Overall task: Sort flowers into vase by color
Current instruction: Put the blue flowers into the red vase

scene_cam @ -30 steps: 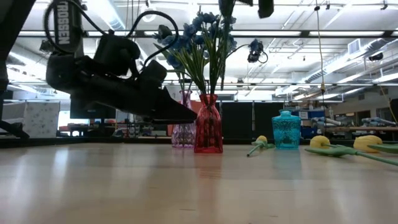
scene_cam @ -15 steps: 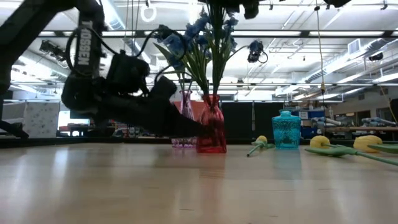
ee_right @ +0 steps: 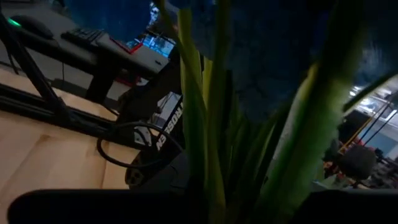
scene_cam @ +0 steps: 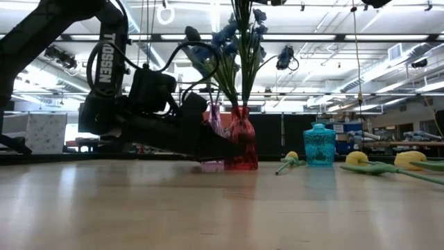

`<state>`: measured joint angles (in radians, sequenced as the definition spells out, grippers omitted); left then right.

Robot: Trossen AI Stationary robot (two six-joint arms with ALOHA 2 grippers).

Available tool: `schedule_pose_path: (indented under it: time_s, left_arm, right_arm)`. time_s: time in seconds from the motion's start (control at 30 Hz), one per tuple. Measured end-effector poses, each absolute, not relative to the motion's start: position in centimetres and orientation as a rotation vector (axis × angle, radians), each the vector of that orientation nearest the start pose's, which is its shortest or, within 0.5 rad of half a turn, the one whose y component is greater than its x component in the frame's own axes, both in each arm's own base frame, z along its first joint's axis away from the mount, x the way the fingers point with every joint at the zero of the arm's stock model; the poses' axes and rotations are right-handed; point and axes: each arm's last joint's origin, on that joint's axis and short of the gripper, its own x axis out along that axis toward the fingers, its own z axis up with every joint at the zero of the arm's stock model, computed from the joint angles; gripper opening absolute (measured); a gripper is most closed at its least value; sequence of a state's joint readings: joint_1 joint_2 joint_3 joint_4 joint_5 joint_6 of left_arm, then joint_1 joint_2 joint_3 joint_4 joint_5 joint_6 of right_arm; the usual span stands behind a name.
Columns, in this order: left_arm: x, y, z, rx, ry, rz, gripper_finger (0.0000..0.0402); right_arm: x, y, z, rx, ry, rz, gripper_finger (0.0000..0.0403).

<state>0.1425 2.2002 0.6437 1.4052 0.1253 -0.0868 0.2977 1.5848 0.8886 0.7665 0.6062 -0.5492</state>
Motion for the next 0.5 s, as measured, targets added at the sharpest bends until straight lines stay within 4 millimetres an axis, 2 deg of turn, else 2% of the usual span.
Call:
schedule_pose_path:
  time_s: [0.2,0.37,0.5]
  left_arm:
    - [33.1,4.4,5.8,-0.110,0.148,0.024,0.0260]
    - [33.1,4.4,5.8,-0.110,0.148,0.017,0.0260]
    - [33.1,4.4,5.8,-0.110,0.155,0.014,0.0260]
  right_arm:
    - [33.7,7.8,25.9,-0.525,0.022,-0.289,0.0102]
    - [34.7,7.4,23.7,-0.580,0.091,-0.315,0.0102]
    - [35.1,7.2,22.9,-0.592,0.109,-0.377,0.0102]
